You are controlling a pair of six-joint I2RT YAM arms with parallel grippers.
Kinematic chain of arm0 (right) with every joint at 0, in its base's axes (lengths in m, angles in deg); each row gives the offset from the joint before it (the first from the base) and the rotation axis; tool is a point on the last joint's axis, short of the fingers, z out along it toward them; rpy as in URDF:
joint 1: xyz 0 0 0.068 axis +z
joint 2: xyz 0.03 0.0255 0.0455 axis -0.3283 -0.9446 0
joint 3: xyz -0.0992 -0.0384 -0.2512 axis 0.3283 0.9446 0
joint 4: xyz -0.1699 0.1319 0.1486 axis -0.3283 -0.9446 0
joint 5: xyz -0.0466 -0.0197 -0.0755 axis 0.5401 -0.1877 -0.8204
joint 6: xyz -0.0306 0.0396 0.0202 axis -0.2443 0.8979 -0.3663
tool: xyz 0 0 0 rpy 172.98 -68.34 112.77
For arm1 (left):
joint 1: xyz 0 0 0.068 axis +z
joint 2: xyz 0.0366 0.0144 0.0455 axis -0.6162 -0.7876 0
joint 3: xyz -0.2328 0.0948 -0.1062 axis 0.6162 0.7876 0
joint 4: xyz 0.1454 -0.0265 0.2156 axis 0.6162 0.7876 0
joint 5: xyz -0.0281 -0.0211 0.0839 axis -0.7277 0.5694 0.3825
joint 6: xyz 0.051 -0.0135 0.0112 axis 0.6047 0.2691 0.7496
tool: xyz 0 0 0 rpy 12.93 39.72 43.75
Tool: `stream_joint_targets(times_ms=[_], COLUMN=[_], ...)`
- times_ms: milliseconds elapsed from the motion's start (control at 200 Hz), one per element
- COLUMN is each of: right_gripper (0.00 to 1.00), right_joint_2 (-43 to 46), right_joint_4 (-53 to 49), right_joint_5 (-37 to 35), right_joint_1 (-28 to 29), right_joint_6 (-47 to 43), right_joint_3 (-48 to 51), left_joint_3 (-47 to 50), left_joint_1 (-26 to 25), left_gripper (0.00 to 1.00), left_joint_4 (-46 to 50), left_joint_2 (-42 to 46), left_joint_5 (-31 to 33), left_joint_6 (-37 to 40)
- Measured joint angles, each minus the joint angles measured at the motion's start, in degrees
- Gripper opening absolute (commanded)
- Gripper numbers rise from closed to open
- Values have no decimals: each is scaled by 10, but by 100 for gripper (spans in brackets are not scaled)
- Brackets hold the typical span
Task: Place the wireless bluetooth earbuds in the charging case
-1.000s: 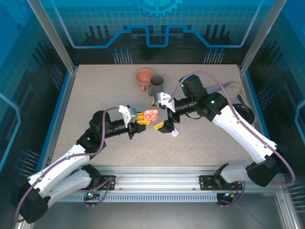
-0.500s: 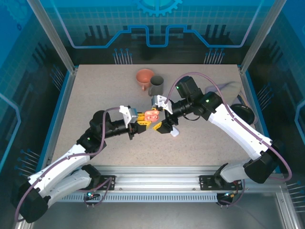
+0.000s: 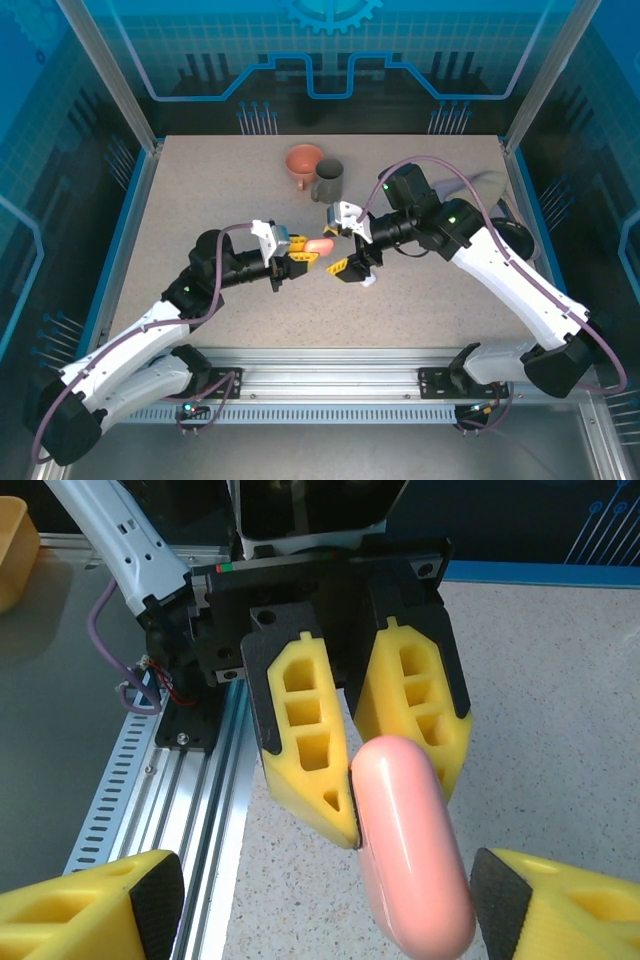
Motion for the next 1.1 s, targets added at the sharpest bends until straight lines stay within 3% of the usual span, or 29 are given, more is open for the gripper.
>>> stream_joint_targets(times_ms=[385,1100], right_gripper=[76,31], right_joint_2=[-1,-49], right_joint_4=[-1,-1], right_joint_5=[-9,18], right_joint_1=[-30,-16], right_joint_6=[6,32], right_joint_3=[1,0], left_joint_3=[-4,-8], left_joint_1=[0,0], left_gripper=[0,0], left_joint_4=[7,15], left_joint_2=[0,2], left_joint_5=[-5,-16], left_joint_6=[0,0])
